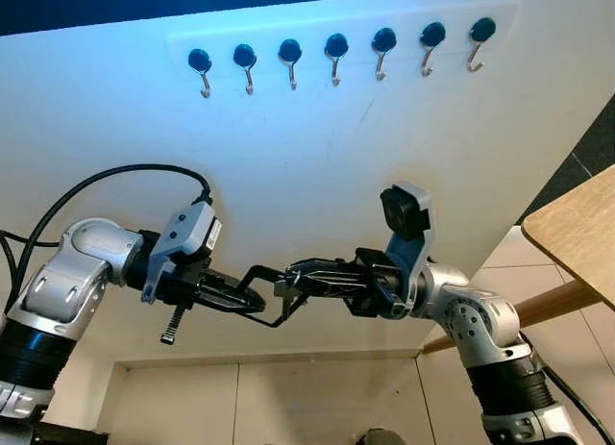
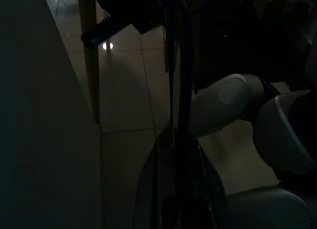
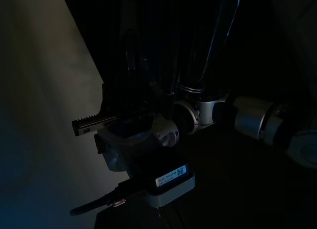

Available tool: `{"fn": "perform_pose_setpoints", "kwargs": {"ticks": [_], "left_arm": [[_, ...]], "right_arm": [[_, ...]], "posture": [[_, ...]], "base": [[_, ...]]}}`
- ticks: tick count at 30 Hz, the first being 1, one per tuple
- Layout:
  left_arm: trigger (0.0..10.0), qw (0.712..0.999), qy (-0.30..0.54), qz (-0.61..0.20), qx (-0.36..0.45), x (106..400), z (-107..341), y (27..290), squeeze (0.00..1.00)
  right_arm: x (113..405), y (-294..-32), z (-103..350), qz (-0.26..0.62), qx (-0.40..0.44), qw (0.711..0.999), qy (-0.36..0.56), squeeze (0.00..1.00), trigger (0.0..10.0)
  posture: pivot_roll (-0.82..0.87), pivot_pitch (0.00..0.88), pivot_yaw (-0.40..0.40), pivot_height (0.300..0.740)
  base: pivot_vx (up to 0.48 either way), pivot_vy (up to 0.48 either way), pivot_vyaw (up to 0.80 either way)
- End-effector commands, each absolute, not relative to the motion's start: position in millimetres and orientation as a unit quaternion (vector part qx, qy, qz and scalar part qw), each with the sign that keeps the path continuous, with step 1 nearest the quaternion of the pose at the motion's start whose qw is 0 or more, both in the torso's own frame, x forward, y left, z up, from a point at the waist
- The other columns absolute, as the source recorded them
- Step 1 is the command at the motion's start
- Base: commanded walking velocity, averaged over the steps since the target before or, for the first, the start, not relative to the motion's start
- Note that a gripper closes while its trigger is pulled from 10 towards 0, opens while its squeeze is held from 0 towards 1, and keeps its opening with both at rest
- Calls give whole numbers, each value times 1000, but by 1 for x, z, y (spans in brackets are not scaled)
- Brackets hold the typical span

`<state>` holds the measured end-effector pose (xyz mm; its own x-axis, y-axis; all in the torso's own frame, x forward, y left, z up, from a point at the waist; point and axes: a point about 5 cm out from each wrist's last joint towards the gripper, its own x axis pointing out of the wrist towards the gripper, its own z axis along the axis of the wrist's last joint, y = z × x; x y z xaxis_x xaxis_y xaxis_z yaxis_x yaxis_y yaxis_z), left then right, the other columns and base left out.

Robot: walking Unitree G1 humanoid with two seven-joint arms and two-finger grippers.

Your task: Hang keys on a hook

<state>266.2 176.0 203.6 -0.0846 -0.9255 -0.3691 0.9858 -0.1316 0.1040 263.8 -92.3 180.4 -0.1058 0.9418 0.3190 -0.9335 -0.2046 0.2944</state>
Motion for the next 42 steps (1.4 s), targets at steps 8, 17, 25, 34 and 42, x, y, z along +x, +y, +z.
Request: {"fn": "perform_pose_setpoints", "kwargs": {"ticks": [8, 17, 25, 34, 42], "left_arm": [[10000, 663, 72, -724, 174, 270, 210, 173, 0], [10000, 709, -2, -689, 150, 282, 224, 168, 0], [10000, 720, -35, -685, 103, 285, 229, 161, 1000], [10000, 739, -48, -664, 101, 291, 227, 163, 1000], [10000, 755, -49, -646, 95, 293, 224, 168, 1000]], "right_arm": [[261, -86, 181, 747, 235, 622, 2, 0, 549], [258, -74, 184, 736, 298, 607, -24, 0, 78], [254, -67, 182, 734, 308, 605, -24, 0, 78], [257, -65, 183, 720, 312, 619, -32, 0, 0], [260, -63, 184, 707, 317, 631, -41, 0, 0]], "posture": [[-97, 127, 94, 740], [-98, 130, 94, 740], [-98, 130, 94, 740], [-101, 124, 92, 740], [-101, 116, 91, 740]], "base": [[0, 0, 0], [0, 0, 0], [0, 0, 0], [0, 0, 0], [0, 0, 0]]}}
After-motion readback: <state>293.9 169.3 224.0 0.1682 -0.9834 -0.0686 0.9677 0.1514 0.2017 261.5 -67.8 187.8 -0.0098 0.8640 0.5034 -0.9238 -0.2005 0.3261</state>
